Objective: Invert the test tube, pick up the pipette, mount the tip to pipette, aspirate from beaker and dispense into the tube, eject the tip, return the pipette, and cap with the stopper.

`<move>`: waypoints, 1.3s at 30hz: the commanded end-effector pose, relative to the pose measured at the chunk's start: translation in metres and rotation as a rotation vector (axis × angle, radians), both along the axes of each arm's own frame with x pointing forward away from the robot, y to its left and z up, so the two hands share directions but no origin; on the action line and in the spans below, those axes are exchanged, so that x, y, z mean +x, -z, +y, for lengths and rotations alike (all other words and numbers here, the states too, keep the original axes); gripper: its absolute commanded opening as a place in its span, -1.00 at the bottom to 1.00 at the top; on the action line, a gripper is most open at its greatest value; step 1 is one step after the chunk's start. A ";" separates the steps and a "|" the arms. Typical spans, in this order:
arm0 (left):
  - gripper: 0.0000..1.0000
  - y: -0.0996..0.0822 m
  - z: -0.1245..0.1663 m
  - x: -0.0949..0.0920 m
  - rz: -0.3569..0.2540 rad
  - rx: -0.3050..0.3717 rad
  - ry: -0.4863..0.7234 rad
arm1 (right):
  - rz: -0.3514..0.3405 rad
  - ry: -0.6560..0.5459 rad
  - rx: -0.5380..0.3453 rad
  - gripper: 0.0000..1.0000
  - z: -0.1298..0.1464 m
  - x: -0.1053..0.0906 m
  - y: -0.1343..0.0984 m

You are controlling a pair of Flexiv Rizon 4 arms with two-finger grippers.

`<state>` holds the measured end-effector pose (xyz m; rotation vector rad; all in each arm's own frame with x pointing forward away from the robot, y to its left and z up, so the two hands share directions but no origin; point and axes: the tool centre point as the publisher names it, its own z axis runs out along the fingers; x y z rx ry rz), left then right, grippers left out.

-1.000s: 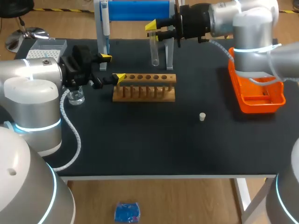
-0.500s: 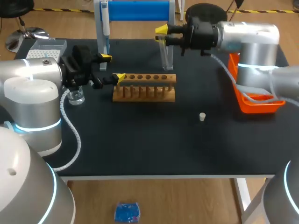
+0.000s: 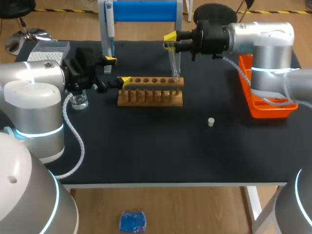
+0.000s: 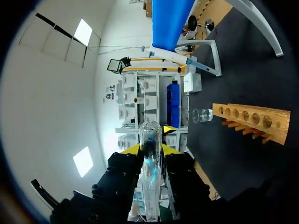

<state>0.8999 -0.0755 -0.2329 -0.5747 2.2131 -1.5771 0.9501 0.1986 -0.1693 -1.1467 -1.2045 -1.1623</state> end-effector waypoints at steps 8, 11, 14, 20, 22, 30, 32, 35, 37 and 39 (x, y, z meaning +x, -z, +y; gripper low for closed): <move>1.00 0.001 0.000 -0.001 -0.004 -0.002 -0.003 | -0.002 0.003 -0.002 -1.00 -0.001 -0.002 0.000; 1.00 0.001 0.000 -0.001 -0.004 -0.002 -0.003 | -0.002 0.003 -0.002 -1.00 -0.001 -0.002 0.000; 1.00 -0.004 0.000 -0.002 -0.105 0.003 0.016 | -0.002 0.003 -0.002 -1.00 -0.001 -0.002 0.000; 1.00 -0.018 -0.002 -0.013 -0.474 -0.010 0.152 | -0.002 0.003 -0.002 -1.00 -0.001 -0.002 0.000; 1.00 -0.020 -0.002 -0.017 -0.551 -0.007 0.219 | -0.002 0.003 -0.002 -1.00 -0.001 -0.002 0.000; 1.00 -0.036 0.006 -0.020 -0.737 -0.004 0.395 | -0.002 0.003 -0.002 -1.00 -0.001 -0.002 0.000; 1.00 -0.042 0.009 -0.016 -0.747 0.010 0.386 | -0.002 0.003 -0.002 -1.00 -0.001 -0.002 0.000; 1.00 -0.044 0.011 -0.012 -0.704 0.038 0.346 | -0.002 0.003 -0.002 -1.00 -0.001 -0.002 0.000; 1.00 -0.044 0.011 -0.012 -0.704 0.038 0.346 | -0.002 0.003 -0.002 -1.00 -0.001 -0.002 0.000; 1.00 -0.044 0.011 -0.012 -0.704 0.038 0.346 | -0.002 0.003 -0.002 -1.00 -0.001 -0.002 0.000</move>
